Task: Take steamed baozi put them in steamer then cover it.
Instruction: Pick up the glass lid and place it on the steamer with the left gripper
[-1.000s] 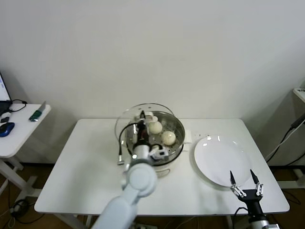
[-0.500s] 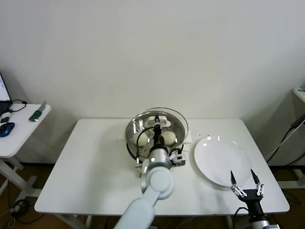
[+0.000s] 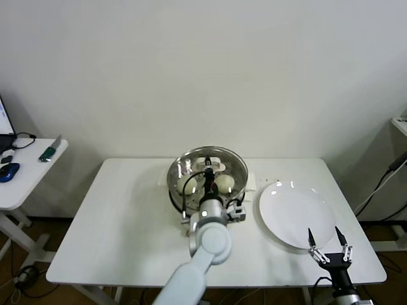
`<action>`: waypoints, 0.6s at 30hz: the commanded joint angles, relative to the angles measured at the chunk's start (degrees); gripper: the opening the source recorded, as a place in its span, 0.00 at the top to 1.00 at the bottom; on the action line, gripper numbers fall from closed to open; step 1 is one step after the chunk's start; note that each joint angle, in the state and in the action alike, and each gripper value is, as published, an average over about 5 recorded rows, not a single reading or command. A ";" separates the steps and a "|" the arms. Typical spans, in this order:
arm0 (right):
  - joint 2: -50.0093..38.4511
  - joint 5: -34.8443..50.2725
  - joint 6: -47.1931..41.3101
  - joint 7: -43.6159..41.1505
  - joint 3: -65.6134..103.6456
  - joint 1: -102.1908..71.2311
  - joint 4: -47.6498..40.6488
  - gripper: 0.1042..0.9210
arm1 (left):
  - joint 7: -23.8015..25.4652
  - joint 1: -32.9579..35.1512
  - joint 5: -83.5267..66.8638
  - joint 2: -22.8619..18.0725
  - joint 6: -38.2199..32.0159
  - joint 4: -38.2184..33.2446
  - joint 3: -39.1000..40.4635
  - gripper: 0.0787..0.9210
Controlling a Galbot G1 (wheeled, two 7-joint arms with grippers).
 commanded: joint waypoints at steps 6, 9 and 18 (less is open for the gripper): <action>0.27 -0.22 -0.16 -0.07 0.20 -0.01 0.20 0.12 | -0.21 0.01 -0.27 -1.25 -0.10 1.01 0.00 0.94; 0.37 -0.27 -0.20 -0.08 0.28 -0.04 0.34 0.12 | -0.22 0.02 -0.29 -1.00 -0.17 1.15 -0.20 0.94; 0.33 -0.34 -0.10 -0.08 0.58 -0.15 0.49 0.12 | -0.66 0.16 -0.55 -0.35 -0.39 1.75 -0.73 0.94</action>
